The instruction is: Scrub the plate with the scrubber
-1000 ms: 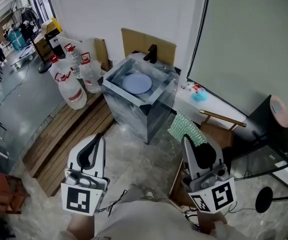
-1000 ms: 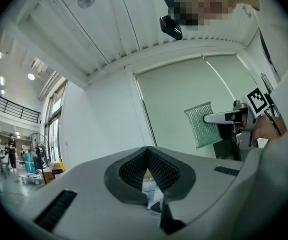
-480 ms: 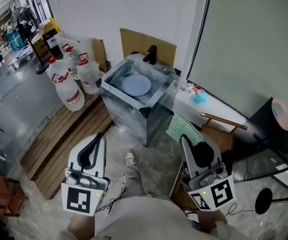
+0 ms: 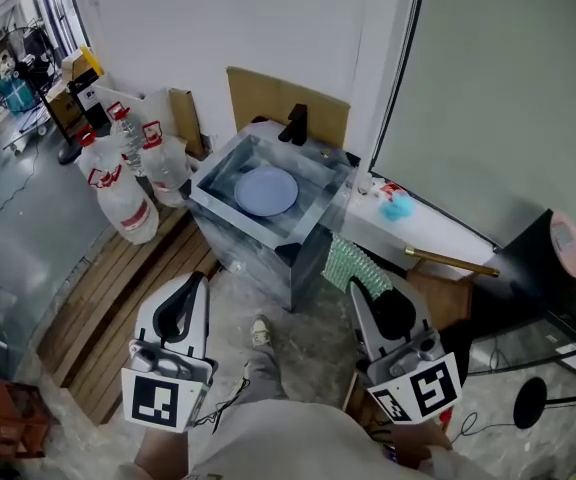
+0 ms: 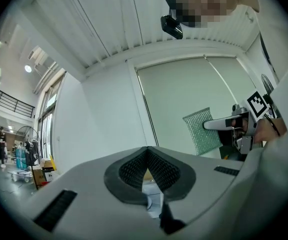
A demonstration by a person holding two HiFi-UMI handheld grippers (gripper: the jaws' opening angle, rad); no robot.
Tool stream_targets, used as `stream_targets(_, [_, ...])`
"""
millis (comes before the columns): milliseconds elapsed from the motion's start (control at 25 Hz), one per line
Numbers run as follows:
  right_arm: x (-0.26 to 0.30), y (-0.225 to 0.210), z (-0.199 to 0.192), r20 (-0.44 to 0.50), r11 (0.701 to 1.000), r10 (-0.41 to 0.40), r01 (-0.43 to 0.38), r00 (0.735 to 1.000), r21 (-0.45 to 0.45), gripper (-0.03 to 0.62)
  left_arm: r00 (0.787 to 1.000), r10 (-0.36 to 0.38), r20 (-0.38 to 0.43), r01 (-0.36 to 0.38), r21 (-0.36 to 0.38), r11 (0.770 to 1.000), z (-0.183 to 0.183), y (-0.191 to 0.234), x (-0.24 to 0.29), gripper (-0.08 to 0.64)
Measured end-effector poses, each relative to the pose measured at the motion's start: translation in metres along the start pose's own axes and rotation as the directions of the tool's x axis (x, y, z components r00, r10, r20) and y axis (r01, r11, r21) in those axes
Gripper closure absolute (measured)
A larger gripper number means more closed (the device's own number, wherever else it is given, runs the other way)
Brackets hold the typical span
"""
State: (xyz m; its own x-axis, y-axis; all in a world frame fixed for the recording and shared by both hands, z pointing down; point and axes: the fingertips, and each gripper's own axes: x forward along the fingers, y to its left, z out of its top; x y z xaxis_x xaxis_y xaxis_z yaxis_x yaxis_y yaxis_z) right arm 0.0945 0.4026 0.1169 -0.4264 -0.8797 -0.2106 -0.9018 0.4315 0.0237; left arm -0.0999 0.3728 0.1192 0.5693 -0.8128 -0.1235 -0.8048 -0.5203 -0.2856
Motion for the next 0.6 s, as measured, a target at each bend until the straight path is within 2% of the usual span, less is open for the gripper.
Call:
stream_targets(160, [0.042, -0.021, -0.024, -0.041, 1.000, -0.014, 0.016, 0.999, 0.026, 0.486, 0.999, -0.035, -0.010, 0.034, -0.014, 0.999, -0.021, 0.021, 0.046, 0.543])
stream_targets(400, [0.120, -0.045, -0.057, -0.110, 0.997, -0.029, 0.038, 0.993, 0.074, 0.486, 0.994, -0.063, -0.093, 0.058, -0.061, 0.996, -0.060, 0.070, 0.104, 0.543])
stream_targets(600, [0.193, -0.066, -0.079, -0.149, 0.995, -0.035, 0.048, 0.988, 0.083, 0.485, 0.994, -0.073, -0.083, 0.067, -0.080, 0.995, -0.088, 0.121, 0.160, 0.543])
